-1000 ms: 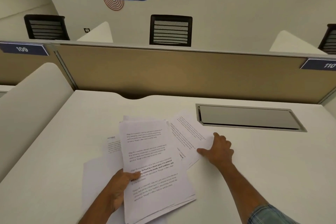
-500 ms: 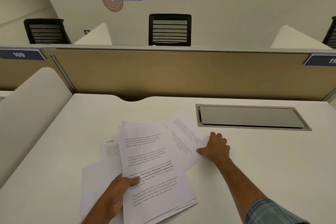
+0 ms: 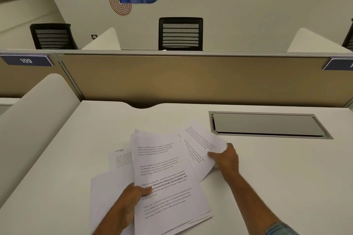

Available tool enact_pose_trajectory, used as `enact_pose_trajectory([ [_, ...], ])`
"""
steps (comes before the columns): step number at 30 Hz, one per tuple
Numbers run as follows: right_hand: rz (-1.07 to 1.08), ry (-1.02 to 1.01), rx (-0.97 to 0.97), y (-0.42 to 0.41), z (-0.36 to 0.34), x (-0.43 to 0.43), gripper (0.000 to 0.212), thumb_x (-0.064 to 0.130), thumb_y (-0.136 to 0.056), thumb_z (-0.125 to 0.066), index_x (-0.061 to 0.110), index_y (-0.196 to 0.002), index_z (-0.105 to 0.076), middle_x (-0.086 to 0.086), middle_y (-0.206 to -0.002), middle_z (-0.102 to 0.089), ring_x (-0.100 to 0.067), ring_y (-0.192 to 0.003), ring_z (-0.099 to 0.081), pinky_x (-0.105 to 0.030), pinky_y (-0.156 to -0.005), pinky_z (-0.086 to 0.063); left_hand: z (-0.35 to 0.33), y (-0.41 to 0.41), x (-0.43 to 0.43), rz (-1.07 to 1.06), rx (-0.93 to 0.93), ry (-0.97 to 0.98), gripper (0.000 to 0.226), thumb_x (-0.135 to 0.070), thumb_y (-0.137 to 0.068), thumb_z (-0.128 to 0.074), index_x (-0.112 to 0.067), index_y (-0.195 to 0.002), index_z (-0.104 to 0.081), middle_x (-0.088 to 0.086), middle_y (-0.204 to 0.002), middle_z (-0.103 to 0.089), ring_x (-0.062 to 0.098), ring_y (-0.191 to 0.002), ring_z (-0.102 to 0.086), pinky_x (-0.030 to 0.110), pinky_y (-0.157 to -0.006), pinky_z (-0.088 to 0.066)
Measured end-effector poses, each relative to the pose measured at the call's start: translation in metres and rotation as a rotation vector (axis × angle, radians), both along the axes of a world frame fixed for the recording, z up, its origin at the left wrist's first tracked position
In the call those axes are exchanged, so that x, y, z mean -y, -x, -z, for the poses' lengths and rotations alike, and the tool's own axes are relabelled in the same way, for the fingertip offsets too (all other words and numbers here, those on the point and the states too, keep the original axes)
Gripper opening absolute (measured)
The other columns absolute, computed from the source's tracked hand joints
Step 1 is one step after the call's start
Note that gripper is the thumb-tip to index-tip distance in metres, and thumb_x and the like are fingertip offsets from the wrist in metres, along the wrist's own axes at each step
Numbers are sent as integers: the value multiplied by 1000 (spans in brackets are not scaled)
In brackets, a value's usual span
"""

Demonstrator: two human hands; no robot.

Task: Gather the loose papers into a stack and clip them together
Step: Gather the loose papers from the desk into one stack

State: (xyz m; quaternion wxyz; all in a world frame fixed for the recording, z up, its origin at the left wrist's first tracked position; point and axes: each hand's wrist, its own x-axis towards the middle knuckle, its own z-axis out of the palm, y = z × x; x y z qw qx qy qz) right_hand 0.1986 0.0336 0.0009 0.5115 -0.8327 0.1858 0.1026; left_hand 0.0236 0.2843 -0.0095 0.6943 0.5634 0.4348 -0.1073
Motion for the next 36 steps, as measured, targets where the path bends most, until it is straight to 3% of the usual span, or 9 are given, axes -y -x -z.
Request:
enact_pose_trajectory([
  [3, 279, -416, -91, 10, 13, -1, 45, 8, -78, -83, 4, -118, -63, -16, -117, -73, -36, -99, -72, -52, -86, -63, -1, 2, 1, 4, 8, 11, 18, 7, -92, -67, -10, -95, -72, 7, -71, -81, 36, -83, -73, 40, -68, -59],
  [6, 251, -536, -156, 30, 21, -9, 26, -2, -87, -69, 4, -113, -68, -14, -108, -75, -35, -95, -74, -53, -80, -64, -3, 6, 2, 10, 23, 15, 19, 5, -92, -68, -12, -99, -72, 8, -78, -83, 39, -90, -74, 48, -80, -60],
  [9, 125, -477, -104, 46, 21, -14, 31, -4, -89, -56, 10, -113, -70, -9, -107, -76, -34, -96, -74, -57, -77, -64, -8, 12, 5, 15, 66, 21, 22, 4, -92, -69, -14, -103, -72, 10, -88, -83, 41, -96, -74, 53, -87, -60],
  [14, 156, -316, 84, 41, -6, 19, 29, 2, -90, -53, 20, -103, -71, -7, -101, -76, -28, -91, -73, -57, -84, -63, -17, 33, -6, -115, 225, 113, 30, 13, -93, -60, -11, -107, -70, 13, -98, -80, 32, -91, -72, 37, -64, -66],
  [19, 91, -362, 160, 37, -47, 74, 32, -5, -96, -49, 10, -115, -69, -10, -103, -75, -26, -87, -72, -37, -71, -63, -30, 51, -15, -191, 289, 248, 48, 16, -91, -56, -1, -136, -59, 27, -131, -67, 45, -123, -61, 45, -78, -62],
  [23, -124, -386, 38, 43, -71, 102, 26, -1, -100, -52, 12, -114, -69, -6, -103, -79, -27, -89, -76, -31, -65, -61, -56, 55, 3, -79, 330, 206, 48, 9, -86, -65, -5, -132, -64, 21, -125, -74, 40, -113, -70, 50, -96, -58],
  [26, -270, -391, -74, 51, -81, 114, 25, 3, -100, -55, 12, -119, -69, -9, -106, -81, -30, -94, -78, -34, -71, -62, -75, 60, 25, -6, 333, 189, 41, 4, -89, -66, -10, -127, -67, 17, -120, -77, 35, -105, -76, 47, -90, -63],
  [32, -429, -384, -190, 70, -94, 122, 26, 2, -101, -54, 4, -122, -69, -13, -109, -80, -37, -104, -75, -47, -90, -61, -93, 85, 52, 76, 301, 196, 43, -5, -90, -69, -11, -133, -65, 21, -125, -75, 42, -114, -72, 58, -105, -53],
  [36, -538, -346, -233, 89, -101, 107, 24, 4, -100, -57, 3, -121, -69, -13, -106, -81, -32, -97, -78, -45, -85, -63, -94, 98, 68, 92, 279, 197, 45, -11, -92, -71, -12, -136, -63, 18, -127, -74, 40, -117, -71, 59, -108, -51],
])
